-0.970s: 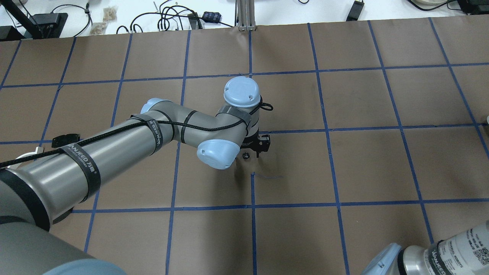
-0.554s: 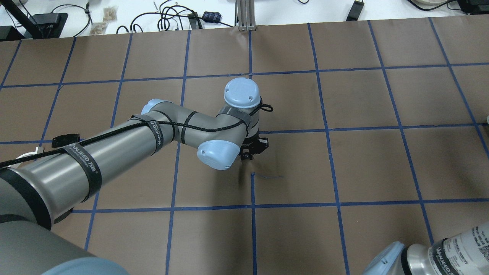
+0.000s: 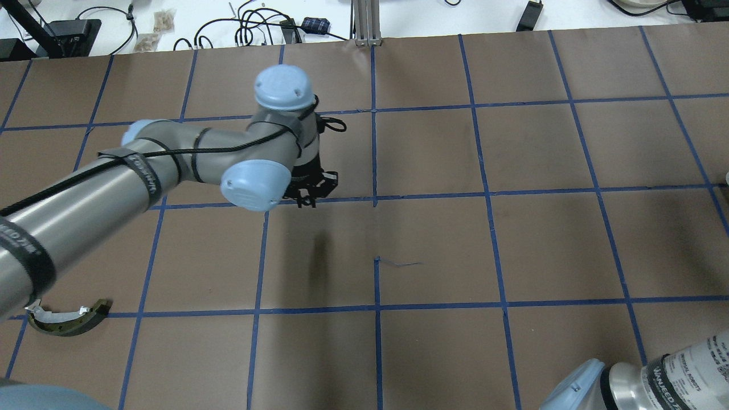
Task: Place bearing gear from tray to pile
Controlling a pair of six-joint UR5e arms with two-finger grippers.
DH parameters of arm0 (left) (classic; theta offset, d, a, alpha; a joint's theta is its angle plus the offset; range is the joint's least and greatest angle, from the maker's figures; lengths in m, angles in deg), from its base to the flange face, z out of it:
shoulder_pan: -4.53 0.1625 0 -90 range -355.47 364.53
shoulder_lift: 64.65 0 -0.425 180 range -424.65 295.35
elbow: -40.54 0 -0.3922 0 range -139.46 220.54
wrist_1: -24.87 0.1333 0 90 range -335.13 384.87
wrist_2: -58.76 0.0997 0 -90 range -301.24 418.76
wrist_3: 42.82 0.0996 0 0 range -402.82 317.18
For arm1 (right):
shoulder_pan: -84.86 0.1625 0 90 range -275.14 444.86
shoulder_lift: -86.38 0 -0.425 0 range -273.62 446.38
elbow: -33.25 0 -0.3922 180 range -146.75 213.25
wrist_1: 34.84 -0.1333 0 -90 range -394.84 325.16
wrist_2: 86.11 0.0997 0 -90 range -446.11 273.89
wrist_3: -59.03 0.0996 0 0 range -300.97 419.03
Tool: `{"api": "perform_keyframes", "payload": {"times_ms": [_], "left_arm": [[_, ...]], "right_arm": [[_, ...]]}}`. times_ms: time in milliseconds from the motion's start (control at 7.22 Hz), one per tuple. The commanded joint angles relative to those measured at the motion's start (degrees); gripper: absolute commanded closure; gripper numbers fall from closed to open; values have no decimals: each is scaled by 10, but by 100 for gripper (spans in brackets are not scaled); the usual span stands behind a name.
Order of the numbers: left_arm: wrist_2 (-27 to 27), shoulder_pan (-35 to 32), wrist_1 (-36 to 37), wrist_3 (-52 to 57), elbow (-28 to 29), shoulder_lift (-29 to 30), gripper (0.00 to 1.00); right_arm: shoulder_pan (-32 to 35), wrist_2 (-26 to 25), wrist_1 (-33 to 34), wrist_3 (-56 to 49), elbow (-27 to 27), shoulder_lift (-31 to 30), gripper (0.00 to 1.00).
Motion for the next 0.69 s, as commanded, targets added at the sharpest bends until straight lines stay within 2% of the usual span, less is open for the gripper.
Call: {"api": "perform_keyframes", "payload": {"times_ms": [0,139,277,416,554], "left_arm": [[61,180,-52,239,-13,-51,100],[89,250,-40,320,-33,-56,100],[88,337,5,413,-39,-43,100],[84,389,21,462,-42,-33,100],[82,411,27,465,-43,-19,100]], "right_arm": [[0,-1,2,0,-2,2,47],[0,-2,1,0,-3,2,73],[0,-2,-4,1,-3,1,100],[0,0,-6,0,-4,1,100],[0,0,-8,0,-6,-1,100]]}}
